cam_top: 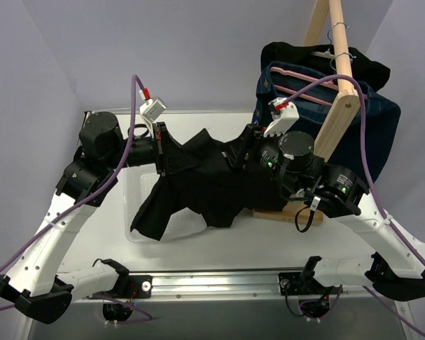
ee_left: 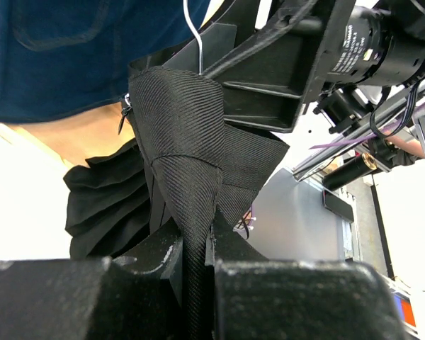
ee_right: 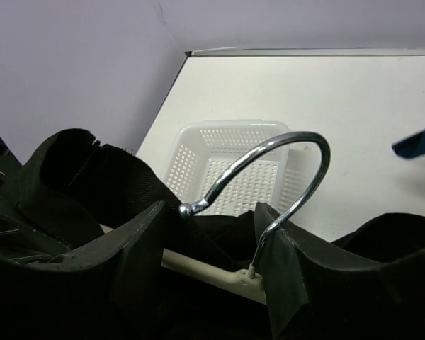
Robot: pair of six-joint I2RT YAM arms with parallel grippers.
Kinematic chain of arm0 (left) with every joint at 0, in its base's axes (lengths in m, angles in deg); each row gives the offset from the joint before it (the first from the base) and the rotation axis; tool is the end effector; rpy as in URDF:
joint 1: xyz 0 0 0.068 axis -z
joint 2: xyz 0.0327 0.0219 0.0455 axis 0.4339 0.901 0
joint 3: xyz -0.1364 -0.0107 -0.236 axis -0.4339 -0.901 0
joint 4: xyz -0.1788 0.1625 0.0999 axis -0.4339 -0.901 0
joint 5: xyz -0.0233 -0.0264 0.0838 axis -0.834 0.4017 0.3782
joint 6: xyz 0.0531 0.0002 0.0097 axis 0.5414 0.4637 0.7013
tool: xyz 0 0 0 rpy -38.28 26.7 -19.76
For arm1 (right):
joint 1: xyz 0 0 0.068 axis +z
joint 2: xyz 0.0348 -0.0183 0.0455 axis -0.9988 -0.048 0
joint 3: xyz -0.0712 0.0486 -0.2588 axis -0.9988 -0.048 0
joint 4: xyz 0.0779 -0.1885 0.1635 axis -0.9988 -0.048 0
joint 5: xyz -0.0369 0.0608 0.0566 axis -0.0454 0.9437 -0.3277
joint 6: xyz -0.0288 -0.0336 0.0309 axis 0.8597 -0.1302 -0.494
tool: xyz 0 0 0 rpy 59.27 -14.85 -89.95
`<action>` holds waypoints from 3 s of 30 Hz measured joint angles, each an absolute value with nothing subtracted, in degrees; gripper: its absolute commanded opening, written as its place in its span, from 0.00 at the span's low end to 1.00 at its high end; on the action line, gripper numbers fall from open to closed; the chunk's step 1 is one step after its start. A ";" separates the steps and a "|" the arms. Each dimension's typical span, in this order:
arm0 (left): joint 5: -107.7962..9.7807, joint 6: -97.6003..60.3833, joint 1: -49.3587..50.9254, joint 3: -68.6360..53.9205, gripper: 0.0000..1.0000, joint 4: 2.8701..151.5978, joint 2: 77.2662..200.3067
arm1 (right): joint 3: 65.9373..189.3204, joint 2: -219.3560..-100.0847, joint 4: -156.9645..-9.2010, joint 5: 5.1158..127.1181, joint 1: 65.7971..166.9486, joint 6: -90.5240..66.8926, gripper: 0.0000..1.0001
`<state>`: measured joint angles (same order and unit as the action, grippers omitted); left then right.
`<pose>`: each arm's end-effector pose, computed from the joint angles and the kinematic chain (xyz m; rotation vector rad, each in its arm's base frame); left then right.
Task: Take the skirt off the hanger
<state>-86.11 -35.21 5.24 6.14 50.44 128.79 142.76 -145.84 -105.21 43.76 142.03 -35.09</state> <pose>0.1738 -0.1338 0.4870 0.7020 1.6923 -1.4015 0.1381 0.1798 0.5113 -0.1394 1.6338 0.9583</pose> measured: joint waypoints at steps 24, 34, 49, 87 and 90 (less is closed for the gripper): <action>-85.39 -32.20 5.31 4.15 0.02 46.31 123.39 | 133.40 -140.40 -99.28 24.83 152.22 -40.20 0.09; -83.07 -30.78 5.22 3.98 0.08 43.95 122.73 | 138.38 -144.70 -103.85 22.58 152.41 -41.05 0.00; -83.01 -27.26 4.92 -4.44 0.60 42.38 116.70 | 139.83 -145.20 -108.07 17.20 155.93 -42.43 0.00; -67.05 -26.56 4.87 -8.79 0.02 35.12 112.46 | 144.11 -138.25 -98.19 12.98 155.95 -50.19 0.00; -68.58 -26.49 4.85 -4.31 0.02 36.13 117.90 | 145.49 -141.34 -93.82 17.05 155.95 -50.67 0.00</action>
